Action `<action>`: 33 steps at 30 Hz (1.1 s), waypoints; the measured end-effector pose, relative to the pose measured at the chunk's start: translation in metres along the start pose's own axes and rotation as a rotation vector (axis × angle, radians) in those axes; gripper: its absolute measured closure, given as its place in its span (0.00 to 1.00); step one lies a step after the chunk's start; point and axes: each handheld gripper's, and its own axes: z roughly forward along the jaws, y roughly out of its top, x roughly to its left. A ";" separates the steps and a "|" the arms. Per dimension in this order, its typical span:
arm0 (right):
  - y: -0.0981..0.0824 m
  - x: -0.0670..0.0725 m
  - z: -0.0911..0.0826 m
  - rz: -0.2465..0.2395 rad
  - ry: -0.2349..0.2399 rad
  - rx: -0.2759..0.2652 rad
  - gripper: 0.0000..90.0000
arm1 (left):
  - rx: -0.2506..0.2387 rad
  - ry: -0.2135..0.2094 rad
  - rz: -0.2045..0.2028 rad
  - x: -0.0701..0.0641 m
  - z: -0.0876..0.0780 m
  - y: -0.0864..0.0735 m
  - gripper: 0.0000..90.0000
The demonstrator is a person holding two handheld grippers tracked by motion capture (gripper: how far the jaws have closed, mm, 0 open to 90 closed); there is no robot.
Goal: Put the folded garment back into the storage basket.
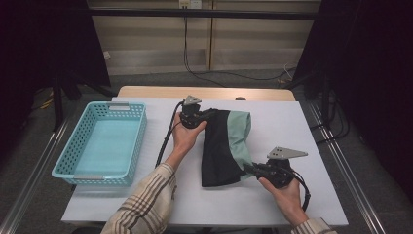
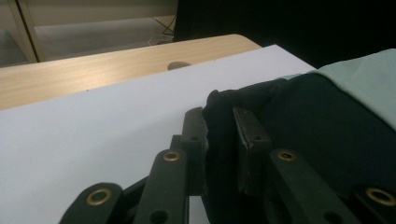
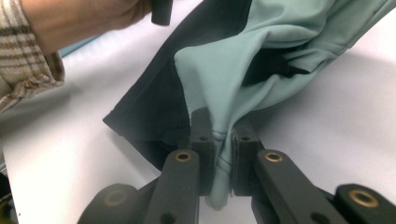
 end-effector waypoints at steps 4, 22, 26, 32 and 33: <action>0.002 0.003 -0.001 -0.009 -0.002 -0.015 0.92 | -0.013 0.002 0.006 -0.001 -0.005 0.005 0.85; 0.010 0.014 -0.010 -0.061 -0.009 -0.115 0.92 | -0.061 0.024 0.026 -0.005 -0.025 0.023 0.85; 0.012 0.017 -0.009 -0.067 -0.008 -0.118 0.92 | -0.060 0.027 0.038 -0.006 -0.028 0.026 0.85; 0.019 0.022 -0.007 -0.076 0.000 -0.128 0.92 | -0.062 0.034 0.051 -0.005 -0.033 0.030 0.85; 0.019 0.023 -0.007 -0.079 -0.001 -0.131 0.92 | -0.060 0.040 0.052 -0.004 -0.035 0.032 0.85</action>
